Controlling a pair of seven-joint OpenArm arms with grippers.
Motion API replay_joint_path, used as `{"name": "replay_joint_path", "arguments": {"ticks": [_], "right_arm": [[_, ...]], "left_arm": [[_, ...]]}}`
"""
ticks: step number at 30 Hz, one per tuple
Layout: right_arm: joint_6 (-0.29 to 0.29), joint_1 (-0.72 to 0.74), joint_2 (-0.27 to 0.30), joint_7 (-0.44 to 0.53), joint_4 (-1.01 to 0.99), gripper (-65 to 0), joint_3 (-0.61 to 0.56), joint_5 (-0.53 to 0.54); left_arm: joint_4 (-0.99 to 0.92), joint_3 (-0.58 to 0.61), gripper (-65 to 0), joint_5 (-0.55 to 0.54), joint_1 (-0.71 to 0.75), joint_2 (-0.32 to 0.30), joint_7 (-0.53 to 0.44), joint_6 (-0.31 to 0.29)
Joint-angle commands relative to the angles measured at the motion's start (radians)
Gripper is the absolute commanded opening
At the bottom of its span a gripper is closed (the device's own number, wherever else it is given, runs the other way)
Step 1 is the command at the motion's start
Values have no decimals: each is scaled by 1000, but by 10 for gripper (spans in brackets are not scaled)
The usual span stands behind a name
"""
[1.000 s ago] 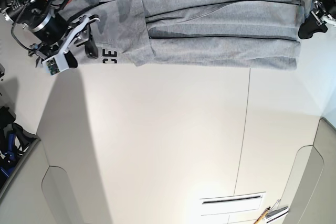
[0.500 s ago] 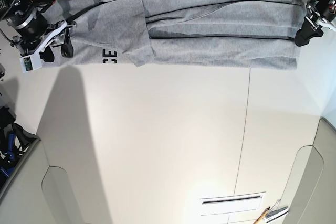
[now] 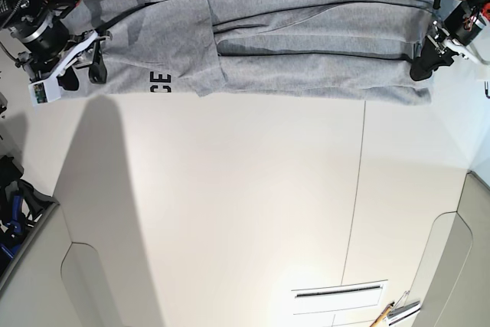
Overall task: Fold the T-shirt properly
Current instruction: 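Grasp the folded edge with both grippers and fold it over again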
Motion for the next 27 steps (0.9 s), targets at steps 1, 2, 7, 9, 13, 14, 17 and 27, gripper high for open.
{"name": "replay_joint_path", "arguments": {"ticks": [1,2,7,9,13,14,17,27], "right_arm": [[3,2,8,23,14,-316,5,11],[3,2,8,23,14,-316,5,11],[3,2,8,23,14,-316,5,11],[3,2,8,23,14,-316,5,11],[3,2,8,24,14,-316,5,11],[3,2,8,24,14,-316,5,11],[3,2,8,24,14,-316,5,11],[3,2,8,23,14,-316,5,-1]], "left_arm": [[0,4,-289,57,11,-6,41,18],[0,2,-292,63,11,-7,47,18],[0,-33,-367,67,14,-6,59,18],[0,-55,-453,67,14,-6,55,18],[0,-87,-555,67,14,-6,27,18],[0,-90,-588,67,14,-6,19,18],[0,-92,-650,67,14,-6,-12,18],[71,-135,-650,-228,14,-5,169,18]]}}
